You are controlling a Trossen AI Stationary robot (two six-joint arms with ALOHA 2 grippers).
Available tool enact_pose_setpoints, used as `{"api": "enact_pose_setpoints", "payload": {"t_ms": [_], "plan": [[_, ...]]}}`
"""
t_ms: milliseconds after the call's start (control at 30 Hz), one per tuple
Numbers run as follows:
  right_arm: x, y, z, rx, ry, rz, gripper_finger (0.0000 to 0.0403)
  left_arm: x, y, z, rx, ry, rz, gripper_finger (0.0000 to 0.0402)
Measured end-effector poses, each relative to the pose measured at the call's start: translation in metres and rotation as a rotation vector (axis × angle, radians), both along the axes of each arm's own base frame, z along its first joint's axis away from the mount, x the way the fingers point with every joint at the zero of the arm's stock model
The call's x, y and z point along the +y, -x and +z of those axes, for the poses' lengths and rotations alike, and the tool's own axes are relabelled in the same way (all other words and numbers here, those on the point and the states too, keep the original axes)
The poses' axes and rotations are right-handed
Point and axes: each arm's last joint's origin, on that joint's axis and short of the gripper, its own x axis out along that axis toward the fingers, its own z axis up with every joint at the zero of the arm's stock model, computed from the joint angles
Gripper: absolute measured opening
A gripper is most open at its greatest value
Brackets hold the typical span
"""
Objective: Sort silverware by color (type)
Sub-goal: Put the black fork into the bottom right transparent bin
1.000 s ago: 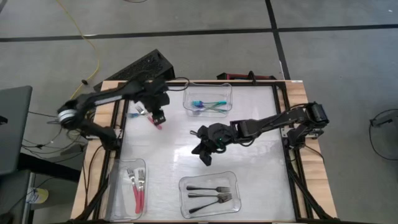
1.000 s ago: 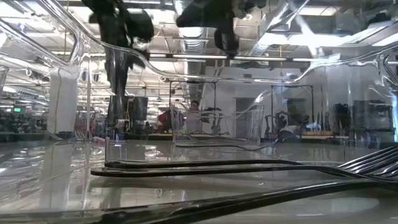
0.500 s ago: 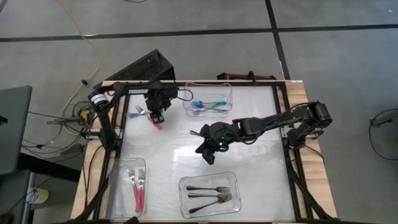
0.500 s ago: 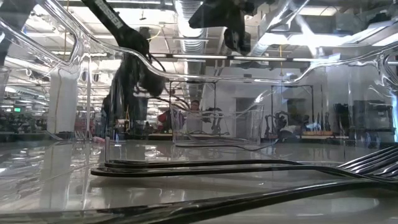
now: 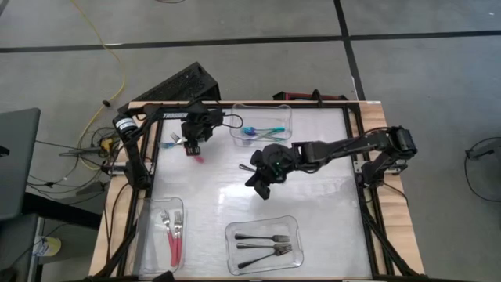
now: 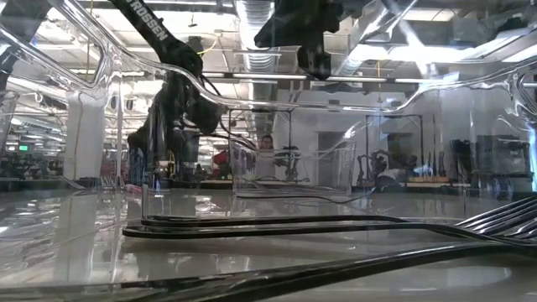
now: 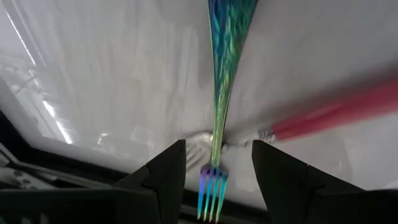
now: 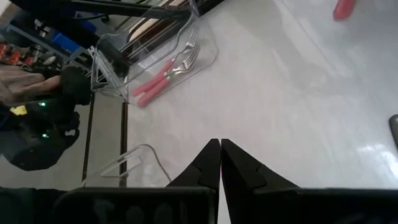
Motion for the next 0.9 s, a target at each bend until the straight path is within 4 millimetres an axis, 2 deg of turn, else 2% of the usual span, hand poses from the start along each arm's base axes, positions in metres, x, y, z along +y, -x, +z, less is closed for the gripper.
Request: {"api": "enact_pose_setpoints", "payload": {"t_ms": [167, 267, 500, 667, 800, 900], "plan": [[-0.004, 0.0, 0.0, -0.008, 0.017, 0.004, 0.0039, -0.002, 0.004, 0.002, 0.055, -0.004, 0.005, 0.0169], [-0.005, -0.001, 0.0, -0.01, 0.022, 0.002, 0.0039, -0.005, 0.005, 0.012, -0.004, 0.01, 0.05, 0.0169], [-0.008, -0.001, 0.0, -0.014, 0.028, 0.0, 0.0039, -0.012, 0.012, 0.052, -0.222, -0.082, 0.124, 0.0169], [-0.008, -0.001, 0.001, -0.019, 0.035, 0.005, 0.0039, -0.021, 0.021, 0.084, -0.449, -0.089, 0.222, 0.0169], [-0.008, -0.001, 0.001, -0.02, 0.038, 0.007, 0.0039, -0.03, 0.025, 0.099, -0.57, 0.027, 0.079, 0.0169], [-0.008, -0.001, 0.001, -0.02, 0.039, 0.008, 0.0039, -0.038, 0.03, 0.101, -0.603, 0.085, -0.005, 0.0169]]}}
